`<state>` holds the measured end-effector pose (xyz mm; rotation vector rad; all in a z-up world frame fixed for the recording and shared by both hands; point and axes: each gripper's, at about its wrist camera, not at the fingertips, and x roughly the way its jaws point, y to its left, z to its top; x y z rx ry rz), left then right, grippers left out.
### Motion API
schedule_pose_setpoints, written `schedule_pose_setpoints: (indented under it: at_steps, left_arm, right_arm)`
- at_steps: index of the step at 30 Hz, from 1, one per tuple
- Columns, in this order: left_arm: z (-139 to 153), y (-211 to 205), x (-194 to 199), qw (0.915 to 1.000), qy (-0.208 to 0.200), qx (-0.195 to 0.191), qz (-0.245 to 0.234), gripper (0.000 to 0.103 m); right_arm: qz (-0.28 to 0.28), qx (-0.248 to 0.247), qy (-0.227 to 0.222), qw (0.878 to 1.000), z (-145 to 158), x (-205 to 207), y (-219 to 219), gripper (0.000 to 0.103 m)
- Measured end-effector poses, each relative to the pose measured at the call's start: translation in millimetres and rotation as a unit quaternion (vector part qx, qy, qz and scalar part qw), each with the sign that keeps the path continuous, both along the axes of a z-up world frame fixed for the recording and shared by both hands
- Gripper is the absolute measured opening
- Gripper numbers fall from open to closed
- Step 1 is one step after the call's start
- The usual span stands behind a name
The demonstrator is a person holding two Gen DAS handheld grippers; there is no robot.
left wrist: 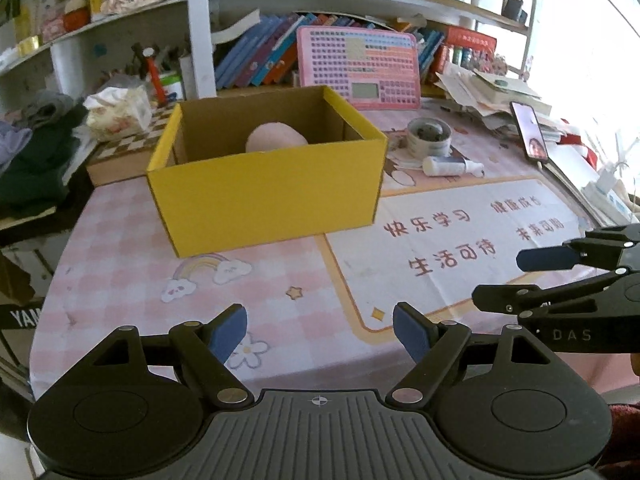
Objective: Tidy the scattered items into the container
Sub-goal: 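Raise both tools out of the box and move back toward the table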
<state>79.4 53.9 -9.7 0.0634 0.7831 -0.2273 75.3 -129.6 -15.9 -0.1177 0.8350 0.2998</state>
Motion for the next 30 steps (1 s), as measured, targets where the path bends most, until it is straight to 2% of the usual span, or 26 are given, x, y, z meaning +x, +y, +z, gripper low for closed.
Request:
schedule_pose_setpoints:
  at_steps: [4, 10, 12, 14, 30]
  left_arm:
    - [-0.8, -6.7, 2.1, 1.0, 0.004, 0.002, -0.006, 0.088]
    - [-5.9, -19.3, 5.4, 0.9996, 0.013, 0.004, -0.026, 0.089]
    - [-6.2, -25.0, 6.5, 0.9993, 0.013, 0.008, -0.034, 0.089]
    - [-5.6, -30.2, 6.7, 0.9989, 0.01, 0.007, -0.045, 0.094]
    - [-7.6, -58.9, 16.6, 0.9966, 0.016, -0.004, -0.081, 0.096]
  right_arm:
    - [0.001, -0.002, 0.009, 1.0, -1.8, 0.8, -3.9, 0.063]
    - [-0.006, -0.009, 0.006, 1.0, -2.5, 0.3, -11.5, 0.079]
    - [-0.016, -0.008, 0.005, 1.0, -2.6, -0.2, -17.2, 0.08]
    - [-0.023, -0.007, 0.006, 1.0, -3.0, -0.2, -22.4, 0.083]
    - [-0.056, -0.006, 0.005, 0.998, -1.6, 4.8, -52.0, 0.084]
